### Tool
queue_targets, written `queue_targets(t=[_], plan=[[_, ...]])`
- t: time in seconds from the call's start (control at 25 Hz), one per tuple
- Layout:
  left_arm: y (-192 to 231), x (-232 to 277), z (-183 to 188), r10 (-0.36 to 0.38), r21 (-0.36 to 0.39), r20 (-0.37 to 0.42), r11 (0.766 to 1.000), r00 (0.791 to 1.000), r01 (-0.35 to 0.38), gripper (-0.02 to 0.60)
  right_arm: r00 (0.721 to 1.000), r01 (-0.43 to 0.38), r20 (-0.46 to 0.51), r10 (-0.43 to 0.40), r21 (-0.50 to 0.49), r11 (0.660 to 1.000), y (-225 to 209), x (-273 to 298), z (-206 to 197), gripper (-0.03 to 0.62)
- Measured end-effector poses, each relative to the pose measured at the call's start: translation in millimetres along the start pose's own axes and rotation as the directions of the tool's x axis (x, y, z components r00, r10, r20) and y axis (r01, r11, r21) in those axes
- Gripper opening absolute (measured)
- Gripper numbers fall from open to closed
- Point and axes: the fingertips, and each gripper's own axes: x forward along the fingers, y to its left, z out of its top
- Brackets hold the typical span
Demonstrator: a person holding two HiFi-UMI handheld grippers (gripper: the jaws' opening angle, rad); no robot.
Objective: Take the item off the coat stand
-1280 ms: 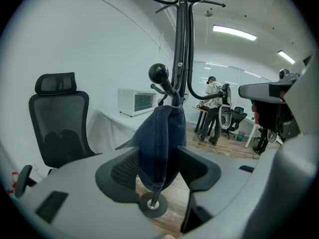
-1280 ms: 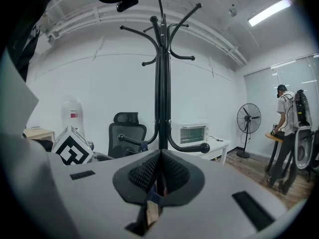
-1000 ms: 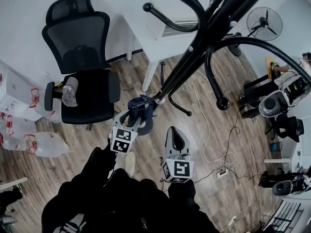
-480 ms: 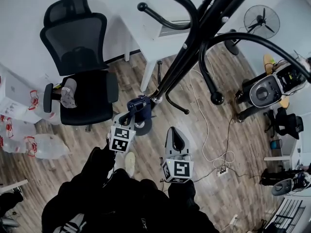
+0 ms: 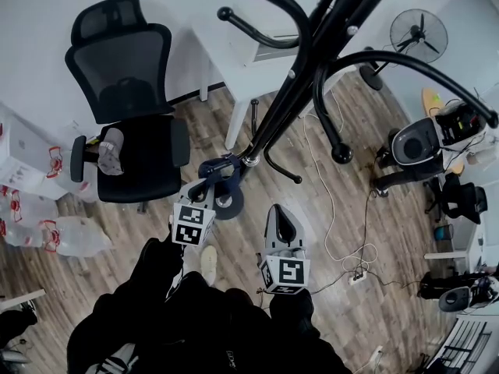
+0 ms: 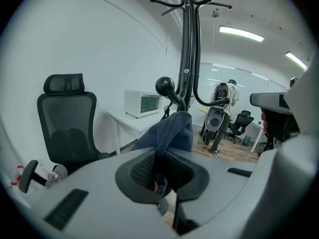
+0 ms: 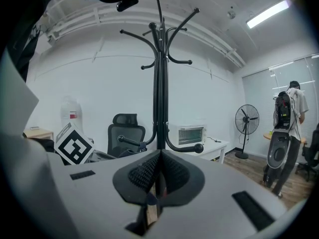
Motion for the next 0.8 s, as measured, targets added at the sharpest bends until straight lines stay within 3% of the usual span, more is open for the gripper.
queue_targets(t=[0.8], plan=[[-5, -41, 32, 0.036, -0.02, 0.089, 0.999, 0.995, -0.035, 0.031, 0.999, -0.026, 0.034, 0.026, 0.0, 1.0, 4, -17, 8, 0.016]])
